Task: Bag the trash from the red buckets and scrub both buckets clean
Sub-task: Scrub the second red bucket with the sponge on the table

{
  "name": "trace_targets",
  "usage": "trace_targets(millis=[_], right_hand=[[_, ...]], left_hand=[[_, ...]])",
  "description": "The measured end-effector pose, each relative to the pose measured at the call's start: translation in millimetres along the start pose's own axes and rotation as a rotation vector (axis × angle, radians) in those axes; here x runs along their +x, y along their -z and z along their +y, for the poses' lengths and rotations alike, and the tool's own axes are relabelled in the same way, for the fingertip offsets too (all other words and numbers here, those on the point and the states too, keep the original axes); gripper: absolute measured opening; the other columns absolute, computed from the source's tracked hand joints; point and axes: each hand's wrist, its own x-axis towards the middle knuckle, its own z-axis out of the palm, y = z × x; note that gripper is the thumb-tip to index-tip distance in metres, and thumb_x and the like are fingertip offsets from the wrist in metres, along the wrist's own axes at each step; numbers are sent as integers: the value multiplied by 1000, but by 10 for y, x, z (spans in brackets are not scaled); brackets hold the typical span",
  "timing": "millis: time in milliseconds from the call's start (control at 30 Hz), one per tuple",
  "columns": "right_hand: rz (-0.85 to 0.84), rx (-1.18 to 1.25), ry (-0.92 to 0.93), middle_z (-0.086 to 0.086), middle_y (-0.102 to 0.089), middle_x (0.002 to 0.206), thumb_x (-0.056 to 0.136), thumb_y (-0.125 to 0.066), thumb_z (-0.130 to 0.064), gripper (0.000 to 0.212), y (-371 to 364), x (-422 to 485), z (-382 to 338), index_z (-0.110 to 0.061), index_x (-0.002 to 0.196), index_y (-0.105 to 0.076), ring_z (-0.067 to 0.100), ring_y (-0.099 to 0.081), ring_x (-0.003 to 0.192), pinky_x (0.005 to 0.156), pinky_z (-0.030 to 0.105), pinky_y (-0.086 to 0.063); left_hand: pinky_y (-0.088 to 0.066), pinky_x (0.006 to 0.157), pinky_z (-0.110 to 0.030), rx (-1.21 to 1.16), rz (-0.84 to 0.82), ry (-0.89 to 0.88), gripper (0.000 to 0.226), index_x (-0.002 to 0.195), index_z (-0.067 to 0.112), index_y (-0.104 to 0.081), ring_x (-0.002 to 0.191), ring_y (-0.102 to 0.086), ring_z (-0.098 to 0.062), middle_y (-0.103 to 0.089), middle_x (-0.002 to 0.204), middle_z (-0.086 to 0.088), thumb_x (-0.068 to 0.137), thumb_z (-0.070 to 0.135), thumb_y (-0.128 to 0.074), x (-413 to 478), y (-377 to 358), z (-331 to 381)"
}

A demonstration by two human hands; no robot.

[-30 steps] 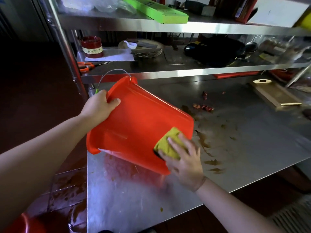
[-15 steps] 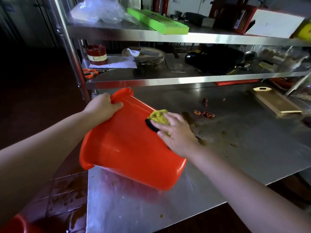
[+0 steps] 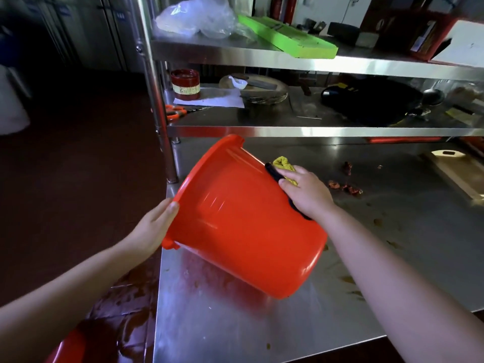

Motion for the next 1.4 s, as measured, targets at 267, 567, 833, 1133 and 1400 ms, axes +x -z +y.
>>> trace_targets(millis=[267,567,833,1133,1400], right_hand=[[173,-351,443,1,-45,144,88,-45,-41,40,-353,-597,-480,-45,127,-54,30,-36,134,96,47,-37],[134,-293,612,-3,-46,143,87,-51,-36,38,-367,-407,-711,-48,122,-57,28,-41,129,98,43,-40],[113,-219,276,1,-38,147,95,-45,-38,38,-285,-68,-897,-50,131,-48,25,-29,134,104,42,-31],[101,-181,781,-4,-55,133,79,-57,-32,26,-483,-209,-1075,-39,99,-72,28,-45,122,95,42,-39],[49,6,222,-8,-37,148,94,-51,-33,33,-288,349,-1026,-46,124,-56,18,-28,135,110,41,-27]], left_hand=[[-47,50,-39,6,-3,-24,34,96,15,-57,55,-55,-22,-54,71,-9,96,45,-41,132,-89,8],[-52,69,-37,119,93,-101,29,90,18,-62,70,-63,-20,-65,80,-11,98,34,-38,144,-14,113],[-55,80,-46,91,7,-73,33,98,18,-63,80,-68,-26,-70,89,-12,99,37,-36,241,37,171],[-49,78,-43,112,31,-116,32,84,21,-63,76,-62,-20,-66,79,-5,97,39,-40,294,41,151],[-52,74,-50,138,5,-60,41,96,11,-63,79,-64,-39,-66,87,-23,99,41,-36,334,7,270]])
